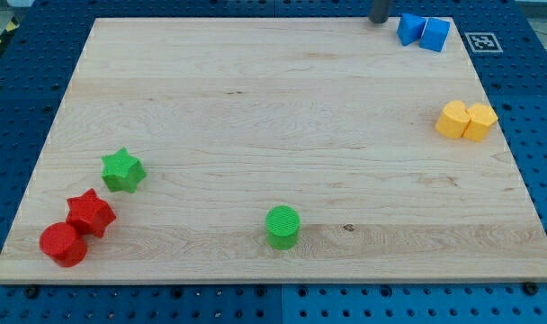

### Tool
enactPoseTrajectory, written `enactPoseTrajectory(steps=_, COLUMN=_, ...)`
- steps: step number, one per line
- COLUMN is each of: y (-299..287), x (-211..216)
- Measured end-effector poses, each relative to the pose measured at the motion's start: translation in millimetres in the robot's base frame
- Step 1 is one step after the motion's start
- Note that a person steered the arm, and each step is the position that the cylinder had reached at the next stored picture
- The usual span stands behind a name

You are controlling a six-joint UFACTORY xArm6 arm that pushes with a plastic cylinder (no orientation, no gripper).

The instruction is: Separate the blue cube from the blue triangle

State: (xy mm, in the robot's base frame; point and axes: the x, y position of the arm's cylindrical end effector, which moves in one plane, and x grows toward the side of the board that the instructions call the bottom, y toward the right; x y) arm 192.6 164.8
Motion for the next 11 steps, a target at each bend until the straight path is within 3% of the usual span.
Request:
enactPoseTrajectory(steps=4, y=66, x=7)
enactPoseTrajectory(steps=6, y=78, x=48)
enactPoseTrajectory(steps=8, y=93, x=25)
enactPoseTrajectory(steps=11, y=105, x=110)
